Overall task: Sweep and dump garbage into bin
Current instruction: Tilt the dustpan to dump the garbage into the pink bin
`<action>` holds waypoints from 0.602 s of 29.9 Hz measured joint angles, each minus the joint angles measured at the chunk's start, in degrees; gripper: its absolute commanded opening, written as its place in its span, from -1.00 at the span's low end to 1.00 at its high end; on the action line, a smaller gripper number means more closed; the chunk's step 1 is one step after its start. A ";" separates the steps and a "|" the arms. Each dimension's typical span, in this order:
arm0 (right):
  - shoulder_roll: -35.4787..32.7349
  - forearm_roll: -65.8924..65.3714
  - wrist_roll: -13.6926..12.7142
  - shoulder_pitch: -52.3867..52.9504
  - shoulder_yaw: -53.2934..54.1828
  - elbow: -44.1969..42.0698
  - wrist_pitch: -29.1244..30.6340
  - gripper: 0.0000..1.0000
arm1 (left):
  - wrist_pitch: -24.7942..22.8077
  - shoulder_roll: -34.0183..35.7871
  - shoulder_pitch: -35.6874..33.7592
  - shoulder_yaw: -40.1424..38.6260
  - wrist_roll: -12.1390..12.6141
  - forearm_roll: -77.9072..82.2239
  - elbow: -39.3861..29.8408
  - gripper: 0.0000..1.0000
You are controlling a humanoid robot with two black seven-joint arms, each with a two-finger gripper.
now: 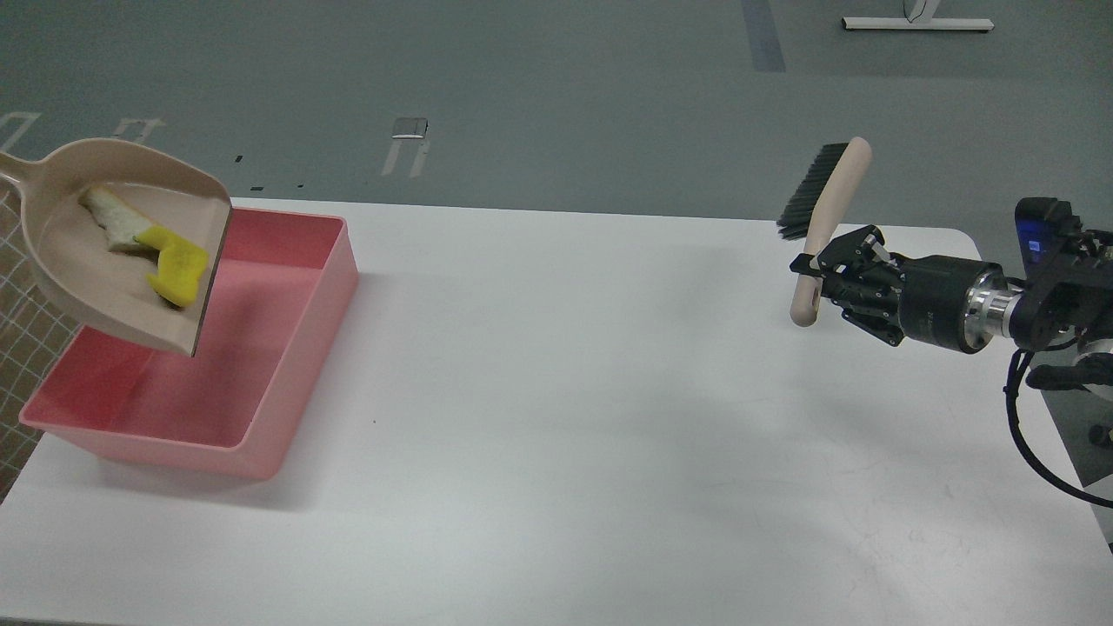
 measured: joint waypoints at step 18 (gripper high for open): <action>0.20 0.00 0.00 0.09 0.05 -0.01 0.00 -1.00 | 9.37 4.11 -0.51 0.00 0.00 8.85 -8.60 -1.00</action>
